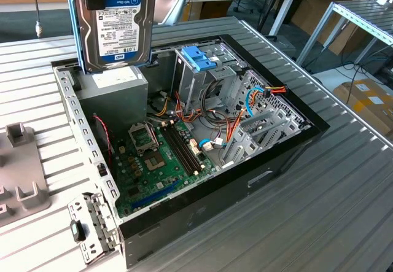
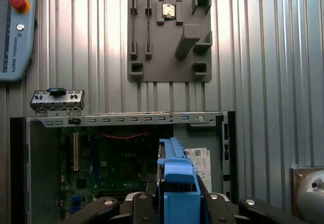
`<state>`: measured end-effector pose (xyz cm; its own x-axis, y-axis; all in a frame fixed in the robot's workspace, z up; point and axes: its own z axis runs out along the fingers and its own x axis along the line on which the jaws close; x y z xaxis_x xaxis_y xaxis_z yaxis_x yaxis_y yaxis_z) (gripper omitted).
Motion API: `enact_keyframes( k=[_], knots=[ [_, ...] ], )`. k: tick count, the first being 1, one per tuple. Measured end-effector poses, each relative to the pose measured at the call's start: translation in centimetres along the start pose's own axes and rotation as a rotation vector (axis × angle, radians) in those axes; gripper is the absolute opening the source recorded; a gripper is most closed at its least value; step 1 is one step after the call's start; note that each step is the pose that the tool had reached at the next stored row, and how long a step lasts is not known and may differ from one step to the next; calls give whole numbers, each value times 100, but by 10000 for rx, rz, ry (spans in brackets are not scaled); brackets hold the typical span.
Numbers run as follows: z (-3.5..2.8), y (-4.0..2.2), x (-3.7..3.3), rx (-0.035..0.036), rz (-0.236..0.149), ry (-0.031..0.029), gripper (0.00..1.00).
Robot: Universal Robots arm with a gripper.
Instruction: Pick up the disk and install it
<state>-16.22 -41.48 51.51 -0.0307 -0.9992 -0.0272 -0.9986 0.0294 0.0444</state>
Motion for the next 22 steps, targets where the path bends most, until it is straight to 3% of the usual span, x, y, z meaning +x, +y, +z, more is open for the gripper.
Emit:
enact_keyframes(
  k=[22],
  knots=[
    [-4, -10, 134, -1, 0, 1, 37]
  ],
)
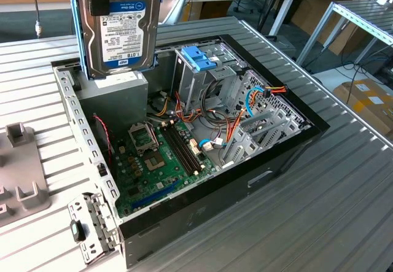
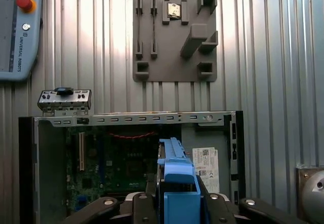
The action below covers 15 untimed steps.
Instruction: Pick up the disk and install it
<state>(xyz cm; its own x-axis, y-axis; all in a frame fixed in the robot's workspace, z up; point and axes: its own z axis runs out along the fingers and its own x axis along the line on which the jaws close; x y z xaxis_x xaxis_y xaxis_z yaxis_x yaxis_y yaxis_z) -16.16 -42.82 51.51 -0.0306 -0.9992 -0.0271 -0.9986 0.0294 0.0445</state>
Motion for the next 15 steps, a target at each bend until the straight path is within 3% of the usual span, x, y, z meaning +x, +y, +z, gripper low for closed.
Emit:
enact_keyframes(
  k=[15],
  knots=[
    [0, -9, 112, 1, 0, -1, 37]
  ],
)
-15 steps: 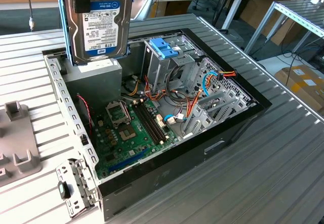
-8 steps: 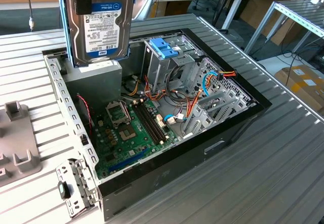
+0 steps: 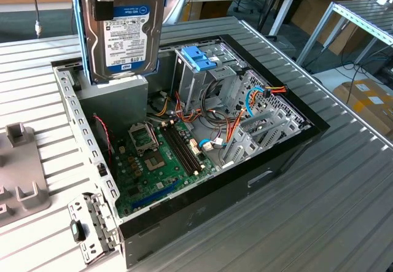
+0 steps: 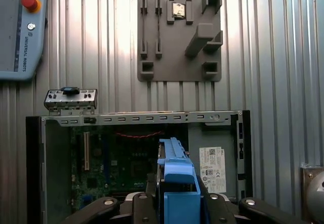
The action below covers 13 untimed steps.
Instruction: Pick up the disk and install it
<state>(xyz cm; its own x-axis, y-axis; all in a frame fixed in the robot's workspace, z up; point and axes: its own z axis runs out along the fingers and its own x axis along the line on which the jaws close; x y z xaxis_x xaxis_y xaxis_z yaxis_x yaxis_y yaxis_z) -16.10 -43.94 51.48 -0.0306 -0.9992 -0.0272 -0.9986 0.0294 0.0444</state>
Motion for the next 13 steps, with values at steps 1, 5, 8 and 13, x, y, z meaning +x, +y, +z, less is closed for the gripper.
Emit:
enact_keyframes(
  k=[1, 5, 8, 13],
  knots=[
    [0, 0, 5, 0, 0, 1, 37],
    [1, -3, 29, 0, 0, 0, 37],
    [1, -5, 49, 0, 0, 0, 37],
    [2, -7, 78, 0, 0, 0, 37]
  ],
)
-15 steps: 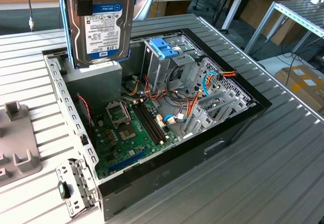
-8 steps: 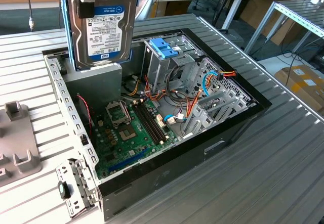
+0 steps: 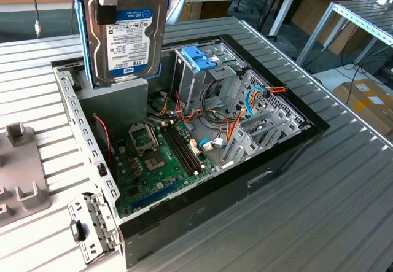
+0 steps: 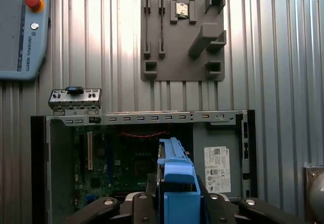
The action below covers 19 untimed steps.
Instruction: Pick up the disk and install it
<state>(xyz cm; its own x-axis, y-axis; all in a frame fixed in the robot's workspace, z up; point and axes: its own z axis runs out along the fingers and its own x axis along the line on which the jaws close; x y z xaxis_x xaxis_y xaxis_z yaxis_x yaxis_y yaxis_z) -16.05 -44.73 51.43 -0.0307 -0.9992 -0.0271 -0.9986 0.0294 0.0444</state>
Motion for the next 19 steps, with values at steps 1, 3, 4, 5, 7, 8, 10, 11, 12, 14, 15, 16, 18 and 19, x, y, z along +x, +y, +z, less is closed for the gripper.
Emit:
enact_keyframes(
  k=[1, 3, 4, 5, 7, 8, 10, 11, 12, 14, 15, 16, 18, 19],
  knots=[
    [0, 0, 6, 0, 0, 0, 37],
    [1, -1, 15, 0, 0, 0, 37],
    [1, -1, 19, 0, 0, 0, 37],
    [1, -2, 23, 0, 0, 0, 37],
    [1, -3, 30, 0, 0, 0, 37],
    [1, -3, 34, 0, 0, 0, 37],
    [1, -4, 43, 0, 0, -1, 37],
    [2, -5, 47, 0, 0, 0, 37],
    [1, -6, 55, 0, 0, 1, 37],
    [2, -7, 63, 0, 0, 0, 37],
    [1, -8, 68, 0, 0, 0, 37],
    [2, -8, 72, 0, 0, 0, 37],
    [2, -9, 82, 0, 0, 0, 37],
    [2, -10, 86, 0, 0, 0, 37]
  ],
)
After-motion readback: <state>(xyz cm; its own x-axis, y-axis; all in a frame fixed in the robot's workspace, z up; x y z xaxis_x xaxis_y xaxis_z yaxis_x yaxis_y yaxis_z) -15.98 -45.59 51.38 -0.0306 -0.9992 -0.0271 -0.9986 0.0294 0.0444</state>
